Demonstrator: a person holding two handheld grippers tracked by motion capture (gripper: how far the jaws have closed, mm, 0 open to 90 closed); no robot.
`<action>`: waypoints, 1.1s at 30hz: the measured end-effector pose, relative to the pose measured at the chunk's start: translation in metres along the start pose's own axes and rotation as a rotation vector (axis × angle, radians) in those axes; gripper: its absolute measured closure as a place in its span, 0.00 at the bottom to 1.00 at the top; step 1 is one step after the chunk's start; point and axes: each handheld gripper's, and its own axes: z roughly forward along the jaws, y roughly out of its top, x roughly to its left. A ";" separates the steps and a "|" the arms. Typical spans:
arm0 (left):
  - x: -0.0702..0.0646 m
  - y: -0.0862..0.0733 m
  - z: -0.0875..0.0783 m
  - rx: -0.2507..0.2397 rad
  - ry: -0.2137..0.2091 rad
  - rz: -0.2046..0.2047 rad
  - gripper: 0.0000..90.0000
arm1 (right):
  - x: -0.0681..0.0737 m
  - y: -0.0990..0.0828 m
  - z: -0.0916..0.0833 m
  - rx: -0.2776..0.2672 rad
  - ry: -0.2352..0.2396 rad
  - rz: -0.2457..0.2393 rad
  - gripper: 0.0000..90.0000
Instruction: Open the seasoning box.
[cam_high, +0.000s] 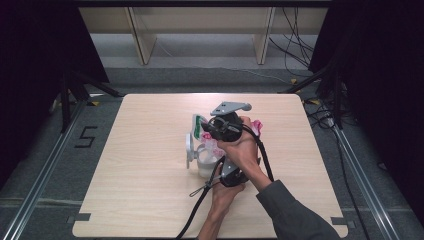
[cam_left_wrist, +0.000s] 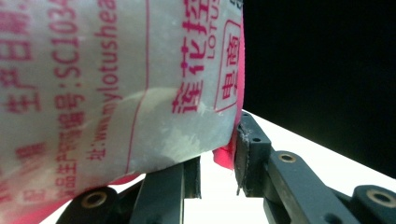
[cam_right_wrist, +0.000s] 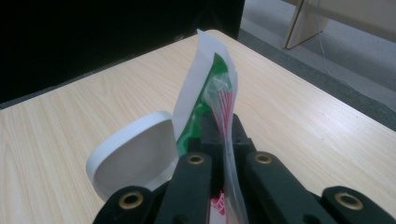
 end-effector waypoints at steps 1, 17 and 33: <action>0.000 0.000 0.000 0.002 0.000 -0.001 0.82 | 0.000 0.000 0.001 -0.013 -0.007 -0.003 1.00; 0.002 0.000 -0.001 -0.001 -0.002 -0.007 0.82 | 0.001 0.001 0.003 0.007 0.004 -0.008 1.00; -0.002 0.000 -0.001 0.005 0.025 -0.034 0.82 | -0.002 0.001 0.001 -0.011 0.008 0.028 1.00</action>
